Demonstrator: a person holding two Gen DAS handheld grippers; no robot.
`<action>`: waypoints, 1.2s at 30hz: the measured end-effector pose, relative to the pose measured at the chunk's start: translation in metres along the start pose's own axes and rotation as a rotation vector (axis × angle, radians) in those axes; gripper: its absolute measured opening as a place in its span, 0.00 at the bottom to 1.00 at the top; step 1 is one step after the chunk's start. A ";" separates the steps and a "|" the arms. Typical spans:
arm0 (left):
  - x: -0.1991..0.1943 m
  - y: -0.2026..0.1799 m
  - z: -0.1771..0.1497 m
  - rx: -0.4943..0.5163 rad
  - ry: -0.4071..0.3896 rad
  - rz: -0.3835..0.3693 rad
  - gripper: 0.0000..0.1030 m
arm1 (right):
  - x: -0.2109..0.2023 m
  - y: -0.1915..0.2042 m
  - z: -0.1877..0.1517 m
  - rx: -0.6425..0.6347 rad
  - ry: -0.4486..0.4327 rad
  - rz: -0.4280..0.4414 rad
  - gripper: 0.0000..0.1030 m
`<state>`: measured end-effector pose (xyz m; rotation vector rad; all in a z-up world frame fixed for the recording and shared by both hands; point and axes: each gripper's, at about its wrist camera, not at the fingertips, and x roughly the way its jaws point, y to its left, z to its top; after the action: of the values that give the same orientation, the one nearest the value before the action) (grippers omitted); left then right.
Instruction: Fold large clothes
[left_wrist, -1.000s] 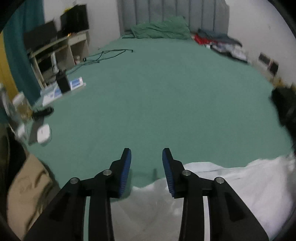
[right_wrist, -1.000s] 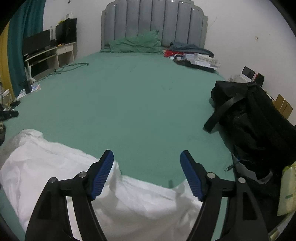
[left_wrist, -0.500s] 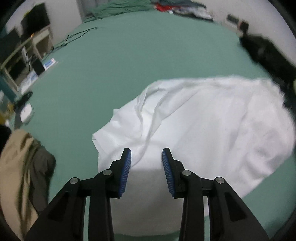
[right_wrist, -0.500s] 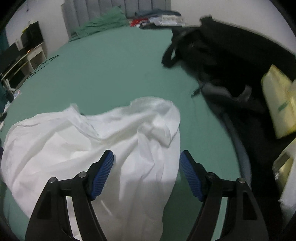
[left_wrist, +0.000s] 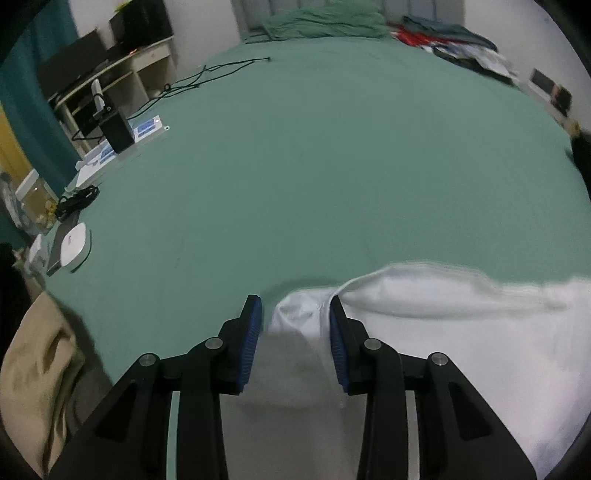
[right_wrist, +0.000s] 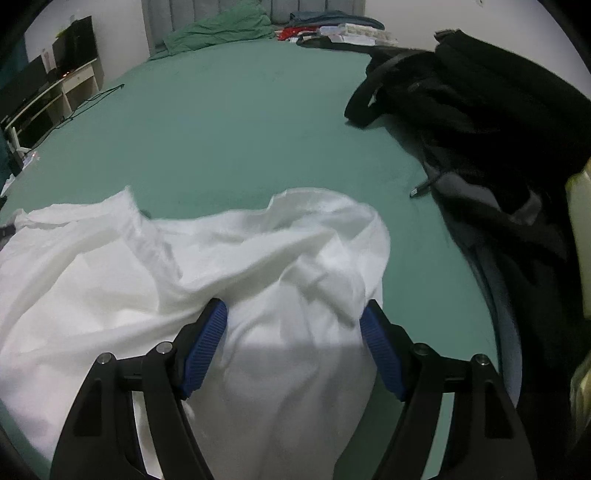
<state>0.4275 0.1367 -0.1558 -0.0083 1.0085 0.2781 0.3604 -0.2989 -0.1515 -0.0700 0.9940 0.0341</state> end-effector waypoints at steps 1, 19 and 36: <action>0.002 0.004 0.006 -0.014 -0.006 0.000 0.36 | 0.002 -0.001 0.002 -0.010 -0.009 -0.010 0.74; -0.056 0.054 -0.108 -0.082 0.080 -0.115 0.53 | -0.057 -0.051 -0.074 0.278 0.026 0.086 0.77; -0.111 0.072 -0.151 -0.130 -0.008 -0.094 0.02 | -0.104 -0.018 -0.097 0.140 -0.013 0.136 0.06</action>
<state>0.2290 0.1604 -0.1351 -0.1721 0.9782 0.2576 0.2241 -0.3240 -0.1165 0.1258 0.9842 0.0899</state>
